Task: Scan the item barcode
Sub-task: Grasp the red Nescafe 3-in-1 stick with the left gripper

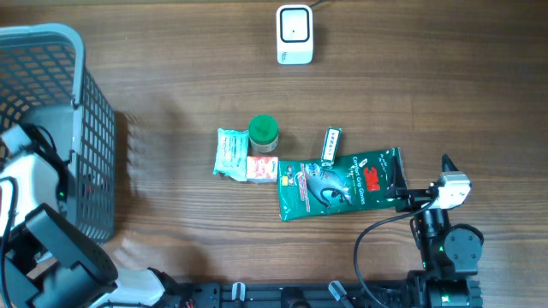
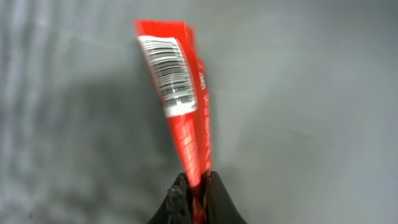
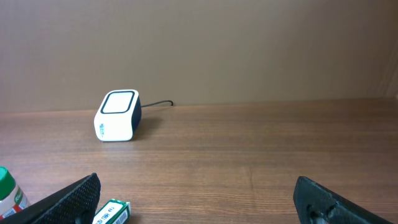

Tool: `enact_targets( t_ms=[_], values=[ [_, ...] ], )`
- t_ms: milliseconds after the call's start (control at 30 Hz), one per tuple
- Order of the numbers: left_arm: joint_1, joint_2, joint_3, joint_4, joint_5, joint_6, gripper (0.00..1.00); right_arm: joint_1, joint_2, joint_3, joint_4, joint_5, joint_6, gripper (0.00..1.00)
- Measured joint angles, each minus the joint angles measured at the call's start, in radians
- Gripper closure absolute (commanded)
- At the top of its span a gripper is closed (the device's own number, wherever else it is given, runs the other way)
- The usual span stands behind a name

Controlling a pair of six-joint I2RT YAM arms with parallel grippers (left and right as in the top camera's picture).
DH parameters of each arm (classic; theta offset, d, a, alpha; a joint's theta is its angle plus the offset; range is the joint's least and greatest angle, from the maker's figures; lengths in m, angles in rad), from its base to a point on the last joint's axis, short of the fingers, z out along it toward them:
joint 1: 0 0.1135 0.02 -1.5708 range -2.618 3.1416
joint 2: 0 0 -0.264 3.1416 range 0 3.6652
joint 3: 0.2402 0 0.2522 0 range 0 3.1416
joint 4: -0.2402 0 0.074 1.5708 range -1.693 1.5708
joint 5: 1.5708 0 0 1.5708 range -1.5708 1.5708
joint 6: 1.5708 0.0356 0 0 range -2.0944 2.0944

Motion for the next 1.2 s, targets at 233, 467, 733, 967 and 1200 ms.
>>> enact_targets(
  t_ms=[233, 467, 733, 967, 1200],
  values=[
    [-0.002, -0.150, 0.408, -0.227, 0.020, 0.065, 0.96, 0.000, 0.000, 0.000, 0.000, 0.000, 0.000, 0.00],
    [-0.002, -0.291, 0.523, -0.348, 0.018, 0.089, 0.18, 0.000, 0.000, 0.000, 0.000, 0.000, 0.000, 0.00],
    [-0.002, -0.043, 0.499, -0.381, 0.010, 0.030, 0.11, 0.000, 0.000, 0.000, 0.000, 0.000, 0.000, 0.00],
    [-0.002, 0.261, 0.492, -0.332, 0.011, 0.015, 0.31, 0.000, 0.000, 0.000, 0.000, 0.000, 0.000, 0.00],
    [-0.010, 0.396, 0.491, -0.279, 0.002, 0.008, 0.22, 0.000, 0.000, 0.000, 0.000, 0.000, 0.000, 0.00]
  ],
)
